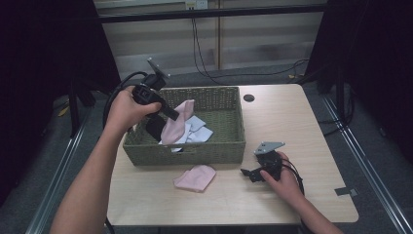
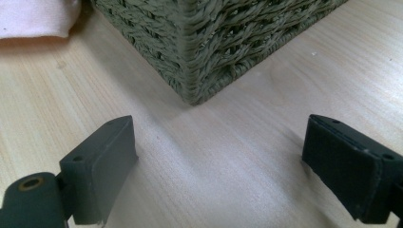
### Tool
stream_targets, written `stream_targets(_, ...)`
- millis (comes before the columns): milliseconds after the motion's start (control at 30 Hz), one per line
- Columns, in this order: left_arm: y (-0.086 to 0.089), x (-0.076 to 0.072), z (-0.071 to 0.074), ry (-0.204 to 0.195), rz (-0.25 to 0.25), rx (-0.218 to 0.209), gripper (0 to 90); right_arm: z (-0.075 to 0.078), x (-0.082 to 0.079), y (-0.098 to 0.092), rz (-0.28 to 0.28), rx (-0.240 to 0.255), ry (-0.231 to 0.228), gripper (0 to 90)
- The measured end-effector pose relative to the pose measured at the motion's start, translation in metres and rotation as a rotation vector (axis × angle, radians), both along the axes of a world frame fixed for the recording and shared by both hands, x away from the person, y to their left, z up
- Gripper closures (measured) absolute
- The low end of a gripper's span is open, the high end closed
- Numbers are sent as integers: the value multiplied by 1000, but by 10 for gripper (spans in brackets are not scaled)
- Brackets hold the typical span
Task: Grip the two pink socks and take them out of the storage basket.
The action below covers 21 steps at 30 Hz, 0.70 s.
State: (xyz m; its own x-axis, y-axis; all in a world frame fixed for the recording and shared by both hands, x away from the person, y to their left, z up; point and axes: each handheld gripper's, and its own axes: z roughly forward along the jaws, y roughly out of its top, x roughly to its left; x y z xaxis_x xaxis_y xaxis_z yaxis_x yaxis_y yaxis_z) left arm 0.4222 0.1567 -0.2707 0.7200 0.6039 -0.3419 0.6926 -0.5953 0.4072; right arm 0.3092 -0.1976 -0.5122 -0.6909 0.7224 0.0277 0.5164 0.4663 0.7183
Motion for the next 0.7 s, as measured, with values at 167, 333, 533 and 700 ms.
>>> stream_targets(167,1,-4,3,-5,-16,1,866,0,0,0,1,0,0,102)
stream_targets(333,2,-8,5,-10,-24,-5,866,0,0,0,0,0,0,102)
stream_targets(533,1,-12,4,-11,-32,-9,866,0,0,0,1,0,0,102)
stream_targets(700,0,-17,2,-15,-47,-9,866,0,0,0,0,0,0,102)
